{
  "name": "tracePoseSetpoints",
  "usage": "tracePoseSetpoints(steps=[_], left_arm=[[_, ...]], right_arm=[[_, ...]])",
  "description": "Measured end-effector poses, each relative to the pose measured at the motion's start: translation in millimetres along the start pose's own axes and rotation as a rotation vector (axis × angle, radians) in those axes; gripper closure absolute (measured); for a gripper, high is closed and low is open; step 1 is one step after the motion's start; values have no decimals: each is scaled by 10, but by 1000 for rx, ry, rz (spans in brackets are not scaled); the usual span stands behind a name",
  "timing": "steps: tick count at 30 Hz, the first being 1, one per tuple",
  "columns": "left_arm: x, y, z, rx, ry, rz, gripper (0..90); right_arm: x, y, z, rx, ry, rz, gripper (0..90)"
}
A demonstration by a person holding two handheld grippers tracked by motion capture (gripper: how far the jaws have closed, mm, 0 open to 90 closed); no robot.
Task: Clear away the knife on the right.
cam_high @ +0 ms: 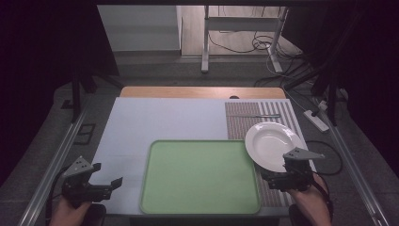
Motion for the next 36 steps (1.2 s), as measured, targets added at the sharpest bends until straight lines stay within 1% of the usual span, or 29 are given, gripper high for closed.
tracePoseSetpoints(steps=[3, 5, 7, 8, 9, 10, 11, 17, 20, 21, 26, 29, 31, 34, 35, 36], left_arm=[[0, 3, -2, -1, 0, -1, 29], [0, 4, -1, -1, -1, -1, 29], [0, 4, -2, -1, -2, -2, 28], [0, 5, -2, -2, -2, -2, 28], [0, 4, -2, -1, -3, -2, 29], [0, 4, -2, -1, -3, -2, 28], [-1, 3, -4, 0, -3, -1, 28], [-1, 1, -6, 3, -4, 0, 29], [-1, 1, -7, 4, -5, -1, 28], [-2, 1, -7, 4, -5, -1, 28], [-2, 1, -7, 4, -5, -1, 28], [-2, 3, -7, 4, -6, -4, 28], [-3, 3, -9, 5, -8, -5, 28], [-3, 3, -8, 5, -8, -5, 28], [-2, 4, -7, 5, -7, -5, 28], [-2, 3, -7, 5, -6, -6, 28]], right_arm=[[-42, 7, -44, -15, 4, -10, 0], [-64, 27, -74, -5, 13, -14, 0], [-89, 58, -110, 0, 22, -38, 0], [-89, 58, -110, 0, 22, -38, 0], [-118, 101, -154, -9, 21, -68, 0], [-118, 101, -154, -9, 21, -68, 0], [-138, 129, -187, -7, 6, -76, 0], [-207, 166, -274, -7, -11, -79, 0], [-253, 184, -322, -8, -4, -73, 0], [-277, 202, -364, -19, -9, -67, 0], [-319, 247, -462, -21, 6, -74, 0], [-339, 264, -492, -13, 6, -70, 0], [-373, 290, -538, -10, 13, -80, 0], [-396, 317, -580, -4, 4, -93, 0], [-420, 358, -636, 7, -12, -103, 0], [-431, 380, -665, 17, -21, -102, 0]])
Point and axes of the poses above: each handheld gripper's, and its own axes: z roughly backward along the jaws, x roughly out of its underside, y roughly to its right, the point moved 2 cm from there along -z, roughly forward along the jaws, and after that the axes turned 12 degrees about -z, right-handed, at the moved point
